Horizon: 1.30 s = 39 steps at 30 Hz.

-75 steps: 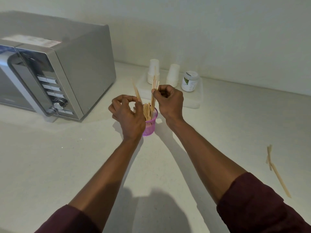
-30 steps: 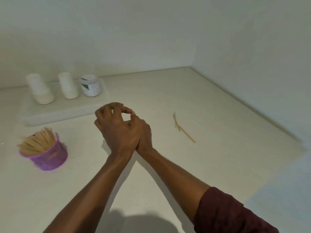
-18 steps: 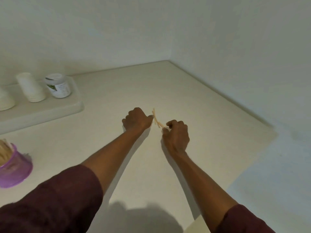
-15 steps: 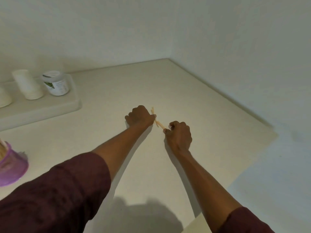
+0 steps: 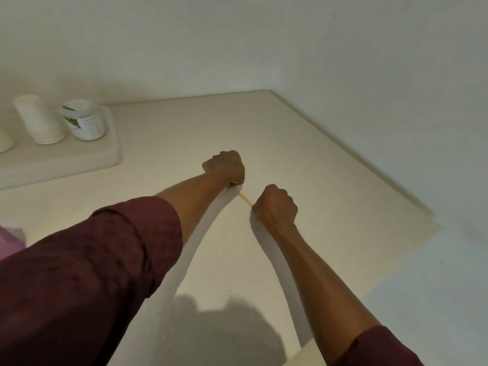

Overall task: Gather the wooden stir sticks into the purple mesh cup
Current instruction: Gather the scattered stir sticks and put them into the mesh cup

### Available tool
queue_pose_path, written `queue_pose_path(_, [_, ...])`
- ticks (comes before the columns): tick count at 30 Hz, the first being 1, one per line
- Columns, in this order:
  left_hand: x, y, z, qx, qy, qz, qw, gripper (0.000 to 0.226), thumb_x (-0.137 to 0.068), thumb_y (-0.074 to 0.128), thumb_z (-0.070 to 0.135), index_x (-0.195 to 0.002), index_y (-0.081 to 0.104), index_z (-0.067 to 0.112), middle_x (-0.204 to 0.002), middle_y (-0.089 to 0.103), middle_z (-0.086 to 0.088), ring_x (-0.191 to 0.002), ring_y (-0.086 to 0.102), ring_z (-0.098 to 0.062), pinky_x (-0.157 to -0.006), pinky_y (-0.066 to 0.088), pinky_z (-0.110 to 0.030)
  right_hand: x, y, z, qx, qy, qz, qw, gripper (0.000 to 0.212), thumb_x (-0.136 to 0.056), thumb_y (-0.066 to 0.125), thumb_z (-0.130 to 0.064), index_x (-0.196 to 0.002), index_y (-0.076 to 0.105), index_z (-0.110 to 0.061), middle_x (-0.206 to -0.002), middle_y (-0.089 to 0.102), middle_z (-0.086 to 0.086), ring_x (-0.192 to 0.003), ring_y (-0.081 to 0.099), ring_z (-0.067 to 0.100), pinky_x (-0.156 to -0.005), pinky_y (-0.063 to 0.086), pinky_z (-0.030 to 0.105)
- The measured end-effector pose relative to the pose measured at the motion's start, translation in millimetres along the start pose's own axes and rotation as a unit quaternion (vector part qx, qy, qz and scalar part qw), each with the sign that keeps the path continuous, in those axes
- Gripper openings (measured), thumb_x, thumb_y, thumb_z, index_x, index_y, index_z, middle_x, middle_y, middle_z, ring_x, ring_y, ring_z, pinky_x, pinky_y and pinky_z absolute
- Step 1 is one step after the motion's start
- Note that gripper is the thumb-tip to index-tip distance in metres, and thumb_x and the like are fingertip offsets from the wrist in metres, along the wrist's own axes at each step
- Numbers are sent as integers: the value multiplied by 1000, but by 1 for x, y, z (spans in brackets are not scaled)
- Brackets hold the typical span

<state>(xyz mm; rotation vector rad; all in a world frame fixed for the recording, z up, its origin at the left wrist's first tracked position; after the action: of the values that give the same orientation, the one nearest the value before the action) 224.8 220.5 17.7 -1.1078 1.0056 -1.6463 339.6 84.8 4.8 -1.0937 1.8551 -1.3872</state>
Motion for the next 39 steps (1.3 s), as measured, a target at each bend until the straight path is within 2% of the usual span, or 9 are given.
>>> queue_pose_path(6, [-1,9,18,-125,117,9,985,26,-87,76,36,-99,59,21,-91,56,1,-90,59,-26,-79,41,-37,-10,8,-1,-10,4,-93,996,41,-84,80,-34,-73,44,-17,-76,54,-2,-73,56,22,-70,45,32])
queue_pose_path(10, [2,10,8,-96,113,19,989,25,-91,71,34,-110,64,18,-99,58,-1,-107,67,-28,-80,42,-35,-9,7,-13,25,-36,-92,995,37,-86,79,-31,-75,47,-15,-85,60,2,-78,58,25,-69,44,32])
queue_pose_path(14, [10,12,-10,-81,95,32,992,22,-92,66,26,-112,66,17,-115,68,-6,-111,67,-31,-80,42,-34,-8,5,-27,82,-85,-73,990,41,-89,74,-18,-71,38,-15,-77,49,2,-80,55,30,-70,42,35])
queue_pose_path(17, [21,10,-27,-79,83,37,993,23,-94,64,25,-115,66,15,-117,67,-6,-111,67,-31,-80,42,-34,-7,3,-35,122,-118,-67,983,39,-90,75,-19,-74,40,-13,-93,62,9,-85,60,32,-72,42,34])
queue_pose_path(22, [51,-19,-64,-18,53,79,995,15,-93,63,25,-91,53,14,-99,62,-8,-85,54,-30,-73,41,-34,-5,6,-52,175,-157,-47,971,23,-89,74,-23,-90,53,-15,-109,70,10,-103,69,35,-74,42,33])
queue_pose_path(26, [90,-52,-112,98,-2,147,984,23,-86,64,26,-74,58,7,-73,64,-6,-75,66,-34,-62,49,-35,-3,11,-66,180,-175,-16,968,14,-91,67,-22,-102,66,-13,-110,71,10,-104,70,34,-74,44,32])
queue_pose_path(29, [130,-79,-152,202,-33,232,951,15,-86,64,23,-83,70,10,-80,74,0,-78,69,-26,-69,56,-38,0,16,-79,97,-165,-26,981,21,-86,74,-30,-94,67,-13,-98,71,8,-93,70,34,-70,44,31])
queue_pose_path(32, [175,-103,-201,285,-61,339,895,6,-89,66,23,-83,66,22,-81,67,14,-79,63,-11,-71,50,-32,13,25,-109,-79,-142,-73,984,11,-74,79,-27,-75,71,-19,-76,72,-3,-77,69,24,-63,45,28])
queue_pose_path(39, [278,-144,-304,307,-106,563,760,5,-94,68,23,-89,68,22,-86,68,13,-87,66,-16,-81,56,-49,81,35,-237,-372,-257,-171,875,13,-78,80,-8,-81,74,-19,-68,69,-6,-57,59,3,-58,47,17])
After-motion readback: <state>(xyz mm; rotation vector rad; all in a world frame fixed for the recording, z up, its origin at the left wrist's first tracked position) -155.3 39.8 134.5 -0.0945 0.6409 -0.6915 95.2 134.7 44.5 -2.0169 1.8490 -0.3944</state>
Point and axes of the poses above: each hand's wrist, its own x-axis away from the middle knuckle, its own y-axis out of the palm, z = x × y, the point moved 10 cm from there along -x, towards the middle knuckle
